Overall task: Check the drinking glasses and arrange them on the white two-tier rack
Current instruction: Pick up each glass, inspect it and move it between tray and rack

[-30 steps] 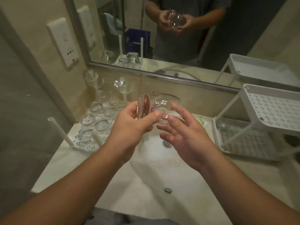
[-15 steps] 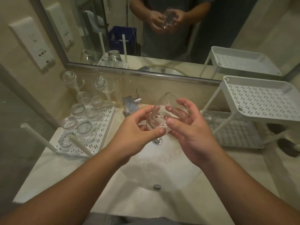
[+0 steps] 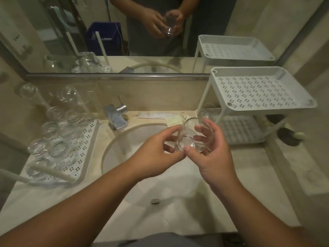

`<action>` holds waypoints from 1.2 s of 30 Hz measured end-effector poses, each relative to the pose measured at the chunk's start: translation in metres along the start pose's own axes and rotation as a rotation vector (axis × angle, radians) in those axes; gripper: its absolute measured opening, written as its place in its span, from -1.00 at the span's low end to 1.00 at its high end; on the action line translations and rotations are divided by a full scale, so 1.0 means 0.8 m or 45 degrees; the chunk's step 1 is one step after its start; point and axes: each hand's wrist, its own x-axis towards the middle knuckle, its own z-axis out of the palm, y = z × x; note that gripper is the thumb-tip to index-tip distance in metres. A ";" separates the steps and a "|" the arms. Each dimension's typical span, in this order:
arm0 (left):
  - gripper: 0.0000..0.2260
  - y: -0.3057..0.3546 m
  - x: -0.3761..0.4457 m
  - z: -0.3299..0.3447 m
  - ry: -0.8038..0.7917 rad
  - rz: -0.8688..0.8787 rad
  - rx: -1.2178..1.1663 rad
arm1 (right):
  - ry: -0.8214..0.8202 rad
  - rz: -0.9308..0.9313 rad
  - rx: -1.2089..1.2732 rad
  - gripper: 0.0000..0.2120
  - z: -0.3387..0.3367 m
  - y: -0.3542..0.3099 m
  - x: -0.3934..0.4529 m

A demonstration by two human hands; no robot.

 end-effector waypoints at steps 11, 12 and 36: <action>-0.52 0.013 0.079 0.113 0.069 -0.075 0.226 | 0.308 0.137 -0.124 -0.30 -0.136 0.088 0.014; -0.52 0.013 0.087 0.122 0.097 -0.092 0.234 | 0.330 0.151 -0.134 -0.29 -0.144 0.096 0.018; -0.71 -0.038 0.234 0.218 0.320 -0.400 0.664 | 0.207 0.318 -0.481 -0.22 -0.196 0.242 0.194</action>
